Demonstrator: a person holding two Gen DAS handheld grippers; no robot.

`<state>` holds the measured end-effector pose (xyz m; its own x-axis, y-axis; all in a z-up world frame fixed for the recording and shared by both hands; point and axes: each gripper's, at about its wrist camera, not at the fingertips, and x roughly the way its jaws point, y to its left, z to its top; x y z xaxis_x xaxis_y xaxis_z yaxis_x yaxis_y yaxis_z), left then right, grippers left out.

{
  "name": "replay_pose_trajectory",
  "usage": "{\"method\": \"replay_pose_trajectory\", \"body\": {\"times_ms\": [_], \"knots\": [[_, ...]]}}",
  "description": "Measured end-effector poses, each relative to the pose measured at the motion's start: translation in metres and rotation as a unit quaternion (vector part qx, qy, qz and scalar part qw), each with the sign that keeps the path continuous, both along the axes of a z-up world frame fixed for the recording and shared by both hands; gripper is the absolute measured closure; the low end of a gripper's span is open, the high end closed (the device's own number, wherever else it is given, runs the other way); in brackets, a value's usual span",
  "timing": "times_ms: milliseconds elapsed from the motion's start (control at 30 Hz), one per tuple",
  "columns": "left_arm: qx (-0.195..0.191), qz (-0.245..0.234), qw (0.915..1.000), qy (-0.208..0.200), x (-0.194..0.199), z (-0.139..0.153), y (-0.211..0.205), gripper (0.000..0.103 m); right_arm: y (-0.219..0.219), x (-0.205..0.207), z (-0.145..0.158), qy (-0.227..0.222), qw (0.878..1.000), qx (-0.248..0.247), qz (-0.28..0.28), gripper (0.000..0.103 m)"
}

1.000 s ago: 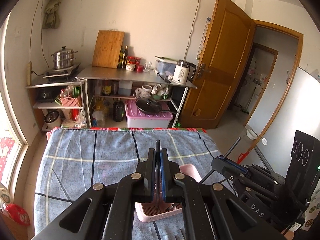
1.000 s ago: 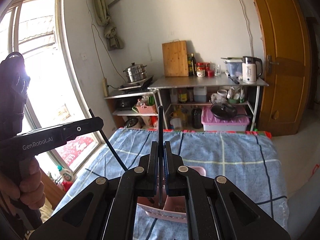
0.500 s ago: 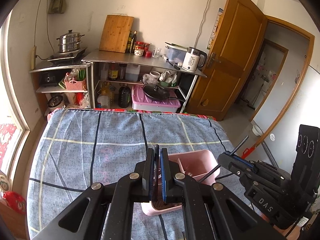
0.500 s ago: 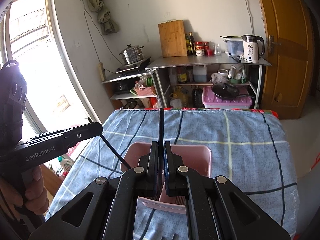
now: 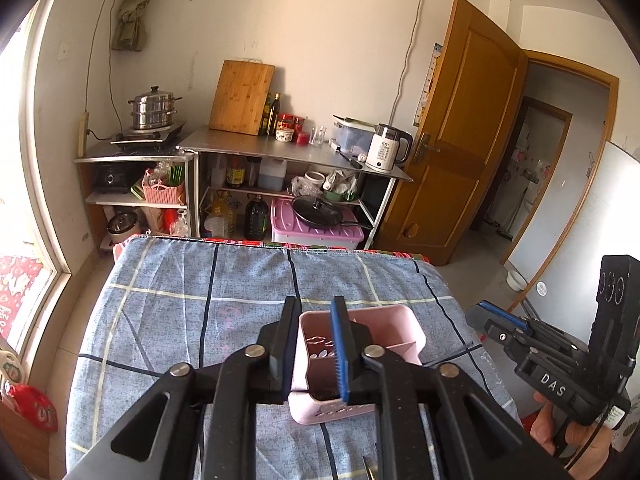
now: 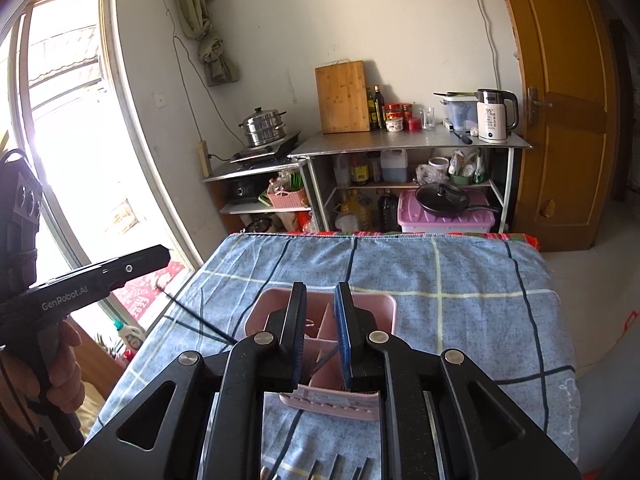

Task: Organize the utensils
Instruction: 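Lower the chopsticks into the pink basket and open both tools, then move both open tools back down to the remaining chopsticks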

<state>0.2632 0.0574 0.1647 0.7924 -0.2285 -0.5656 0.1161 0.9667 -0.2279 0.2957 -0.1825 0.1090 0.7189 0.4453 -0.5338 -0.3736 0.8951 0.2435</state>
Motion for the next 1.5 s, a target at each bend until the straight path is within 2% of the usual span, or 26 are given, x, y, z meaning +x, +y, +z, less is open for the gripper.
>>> {"method": "replay_pose_trajectory", "body": {"times_ms": [167, 400, 533, 867, 1167, 1500], "knots": [[0.001, 0.003, 0.9998, -0.019, -0.028, 0.007, 0.002, 0.081, -0.011, -0.021, 0.008, -0.014, 1.0, 0.001, -0.006, 0.087], [-0.002, -0.005, 0.9984, -0.057, -0.089, 0.005, -0.002, 0.081, -0.026, -0.071, 0.009, -0.037, 0.999, 0.007, -0.01, 0.087], [-0.008, -0.013, 0.9982, -0.059, -0.12, -0.012, -0.007, 0.081, -0.032, -0.1, -0.003, -0.035, 0.999, 0.004, -0.007, 0.087], [0.005, -0.041, 0.9984, -0.039, -0.176, -0.066, -0.028, 0.081, -0.042, -0.153, -0.043, -0.013, 1.0, -0.009, -0.012, 0.087], [0.006, -0.052, 0.9986, -0.007, -0.19, -0.101, -0.039, 0.081, -0.047, -0.171, -0.081, 0.029, 0.999, -0.017, -0.013, 0.087], [0.012, -0.055, 0.9983, 0.011, -0.183, -0.117, -0.048, 0.081, -0.044, -0.164, -0.103, 0.053, 0.998, -0.028, -0.017, 0.087]]}}
